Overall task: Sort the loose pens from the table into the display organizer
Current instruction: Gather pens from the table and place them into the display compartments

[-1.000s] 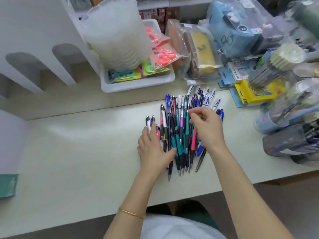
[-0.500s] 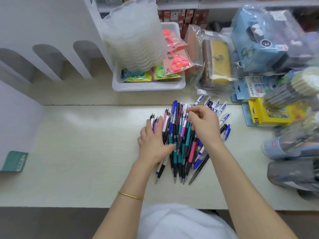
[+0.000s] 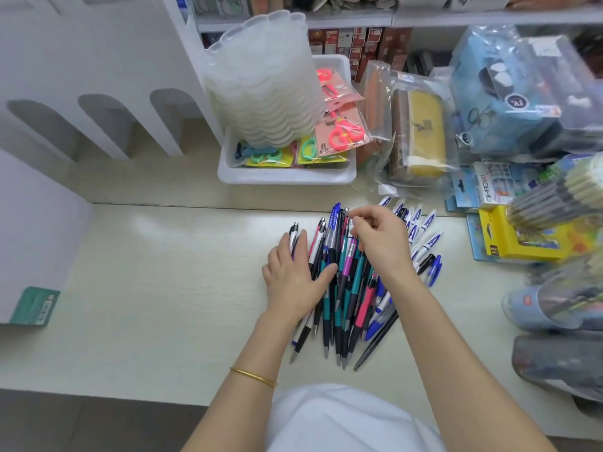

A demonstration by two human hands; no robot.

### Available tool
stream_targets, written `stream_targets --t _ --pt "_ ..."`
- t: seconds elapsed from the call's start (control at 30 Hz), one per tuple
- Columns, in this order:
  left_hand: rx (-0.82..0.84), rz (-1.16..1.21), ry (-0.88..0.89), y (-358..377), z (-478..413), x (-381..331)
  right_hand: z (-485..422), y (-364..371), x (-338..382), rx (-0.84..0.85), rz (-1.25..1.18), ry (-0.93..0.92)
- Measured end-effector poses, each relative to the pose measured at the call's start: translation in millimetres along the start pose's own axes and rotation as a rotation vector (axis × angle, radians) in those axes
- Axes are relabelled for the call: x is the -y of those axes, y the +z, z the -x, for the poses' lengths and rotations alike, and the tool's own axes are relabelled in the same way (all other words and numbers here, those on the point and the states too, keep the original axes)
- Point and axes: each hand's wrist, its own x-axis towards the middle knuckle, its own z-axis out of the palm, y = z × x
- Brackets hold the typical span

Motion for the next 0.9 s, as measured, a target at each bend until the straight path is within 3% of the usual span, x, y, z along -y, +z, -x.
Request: stream_targets --t 0.23,0.47,0.7,0.9 --pt "-0.114 -0.051 -0.094 9.4 -15.9 -19.1 0.1 0.1 -5.2 -0.010 0.001 0.007" --pt "-0.221 -0.036 -0.020 16.0 -19.2 -25.3 2.2 -4.2 -2.2 -0.022 -0.005 0.010" --pt "-0.175 0.015 0.030 14.9 -19.0 -18.1 1.3 -5.0 -4.8 -0.030 -0.010 0.004" --pt "-0.157 -0.002 -0.075 8.5 -24.7 -19.0 2.6 -5.4 -4.2 -0.023 -0.010 0.015"
